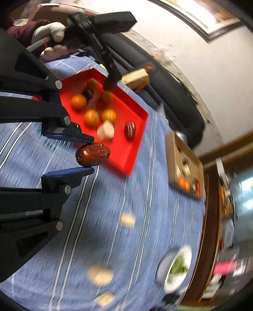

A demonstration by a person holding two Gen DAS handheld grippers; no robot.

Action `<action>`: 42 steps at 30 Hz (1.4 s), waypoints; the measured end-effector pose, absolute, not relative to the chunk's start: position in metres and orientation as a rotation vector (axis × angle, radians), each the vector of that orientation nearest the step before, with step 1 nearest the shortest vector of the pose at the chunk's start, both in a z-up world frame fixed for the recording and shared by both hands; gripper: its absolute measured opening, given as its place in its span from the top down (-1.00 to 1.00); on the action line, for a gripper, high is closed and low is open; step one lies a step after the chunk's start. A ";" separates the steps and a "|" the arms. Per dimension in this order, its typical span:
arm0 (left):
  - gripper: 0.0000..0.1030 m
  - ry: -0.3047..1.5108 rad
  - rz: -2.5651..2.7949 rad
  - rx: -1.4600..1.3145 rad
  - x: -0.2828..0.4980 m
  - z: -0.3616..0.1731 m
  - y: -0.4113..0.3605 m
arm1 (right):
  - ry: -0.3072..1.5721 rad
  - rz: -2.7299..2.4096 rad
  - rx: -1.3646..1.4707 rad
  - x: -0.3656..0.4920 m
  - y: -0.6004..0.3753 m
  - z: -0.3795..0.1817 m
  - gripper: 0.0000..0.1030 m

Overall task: Organize fruits
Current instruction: 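Carry both red dates into the red tray and open both grippers, then move both grippers back toward the white chunks on the tablecloth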

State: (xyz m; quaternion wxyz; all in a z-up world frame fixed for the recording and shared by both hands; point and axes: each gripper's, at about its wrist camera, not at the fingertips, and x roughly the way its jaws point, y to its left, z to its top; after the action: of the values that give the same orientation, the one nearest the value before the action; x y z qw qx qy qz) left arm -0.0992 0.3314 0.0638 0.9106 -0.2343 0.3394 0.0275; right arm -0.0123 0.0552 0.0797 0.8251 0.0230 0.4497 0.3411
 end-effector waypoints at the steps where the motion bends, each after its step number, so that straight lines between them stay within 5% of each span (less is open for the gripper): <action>1: 0.41 0.709 0.062 -0.475 -0.092 0.061 0.335 | 0.963 0.737 0.032 -0.011 0.068 0.079 0.54; 20: 0.39 0.783 0.061 -0.519 -0.052 0.050 0.352 | 1.069 0.800 -0.145 -0.045 0.154 0.034 0.53; 24: -0.29 0.717 0.062 -0.505 -0.074 0.073 0.340 | 1.016 0.792 -0.233 -0.062 0.163 0.032 0.50; 28: -0.70 0.655 0.056 -0.477 -0.091 0.091 0.321 | 0.935 0.764 -0.221 -0.079 0.146 0.049 0.23; 42: -0.73 0.605 -0.142 -0.419 -0.112 0.131 0.214 | 0.792 0.509 0.140 -0.103 -0.031 0.082 -0.16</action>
State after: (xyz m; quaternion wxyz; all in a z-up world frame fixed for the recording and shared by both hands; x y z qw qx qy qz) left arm -0.1120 0.2143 0.1310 0.9306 -0.2045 0.2955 -0.0693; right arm -0.1033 -0.0313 0.0825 0.8888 0.0672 0.3813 0.2452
